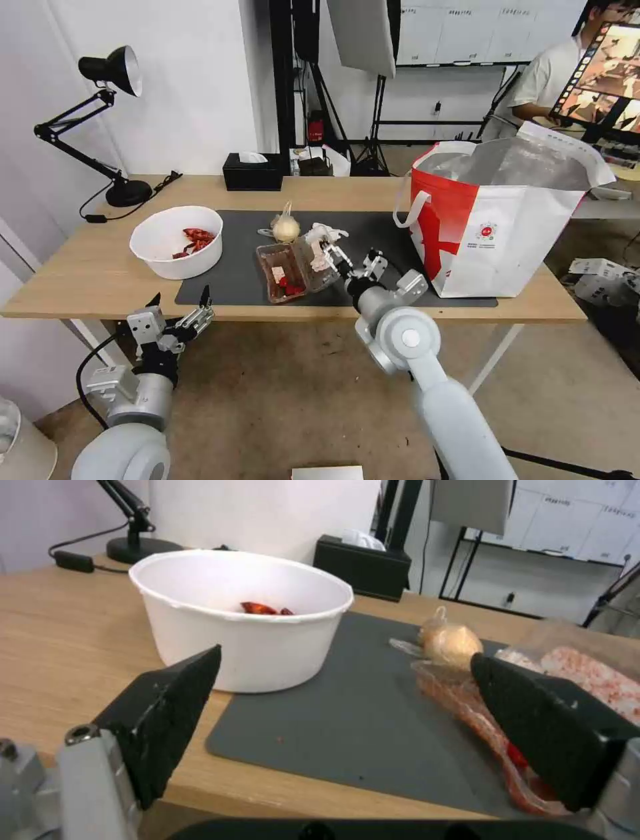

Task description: Pick up the trash from the table and place it into the takeout bag.

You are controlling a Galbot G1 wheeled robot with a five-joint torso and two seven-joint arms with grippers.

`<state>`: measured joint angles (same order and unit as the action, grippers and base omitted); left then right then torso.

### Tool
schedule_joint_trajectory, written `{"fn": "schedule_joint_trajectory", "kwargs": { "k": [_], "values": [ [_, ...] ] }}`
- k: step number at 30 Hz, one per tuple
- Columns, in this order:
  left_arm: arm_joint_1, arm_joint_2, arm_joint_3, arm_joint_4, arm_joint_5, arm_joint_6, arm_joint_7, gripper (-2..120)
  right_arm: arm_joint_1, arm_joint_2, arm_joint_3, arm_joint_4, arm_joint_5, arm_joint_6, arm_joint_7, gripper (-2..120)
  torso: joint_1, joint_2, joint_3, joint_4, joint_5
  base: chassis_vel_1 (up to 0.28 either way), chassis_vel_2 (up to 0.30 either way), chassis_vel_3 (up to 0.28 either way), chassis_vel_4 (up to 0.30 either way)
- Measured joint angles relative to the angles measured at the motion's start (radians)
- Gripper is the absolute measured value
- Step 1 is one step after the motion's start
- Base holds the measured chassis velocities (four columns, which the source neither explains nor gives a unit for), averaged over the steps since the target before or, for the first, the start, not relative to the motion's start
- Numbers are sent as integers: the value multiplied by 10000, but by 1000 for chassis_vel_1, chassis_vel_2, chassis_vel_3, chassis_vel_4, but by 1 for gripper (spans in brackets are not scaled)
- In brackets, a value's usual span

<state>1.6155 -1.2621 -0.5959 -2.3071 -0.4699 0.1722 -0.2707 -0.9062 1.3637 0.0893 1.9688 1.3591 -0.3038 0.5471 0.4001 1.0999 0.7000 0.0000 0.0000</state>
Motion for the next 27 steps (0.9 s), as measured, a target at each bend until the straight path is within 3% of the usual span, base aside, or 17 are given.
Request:
{"fn": "schedule_joint_trajectory", "kwargs": {
  "k": [6, 10, 18, 24, 26, 27],
  "values": [
    [19, -19, -18, -33, -2, 0, 2, 100, 432, 70, -385, -135, 1133, -489, -72, 100, 0, 0, 0, 0, -1, 0, 0, 0, 0],
    [35, -3, -43, -55, -5, -1, 3, 100, 842, 471, -711, -676, 1747, -1227, 761, 100, 0, 0, 0, 0, -1, 0, 0, 0, 0],
    [96, 98, 8, -104, -11, -3, 3, 100, 1027, 923, -835, -1297, 1957, -1307, 1591, 100, 0, 0, 0, 1, -1, 0, 0, 0, 0],
    [76, 133, 12, -105, -27, -2, 2, 100, 979, 666, -828, -1133, 1917, -1209, 1292, 100, 0, 0, 0, 1, -1, 0, 0, 0, 0],
    [51, 153, 4, -105, -89, -2, 3, 100, 1279, 136, -981, -1021, 1436, -1001, 172, 100, -1, 0, 0, -1, -1, 0, 0, 0, 0],
    [51, 153, 4, -105, -89, -2, 3, 100, 1279, 136, -981, -1021, 1436, -1001, 172, 100, -1, 0, 0, -1, -1, 0, 0, 0, 0]
  ]
}}
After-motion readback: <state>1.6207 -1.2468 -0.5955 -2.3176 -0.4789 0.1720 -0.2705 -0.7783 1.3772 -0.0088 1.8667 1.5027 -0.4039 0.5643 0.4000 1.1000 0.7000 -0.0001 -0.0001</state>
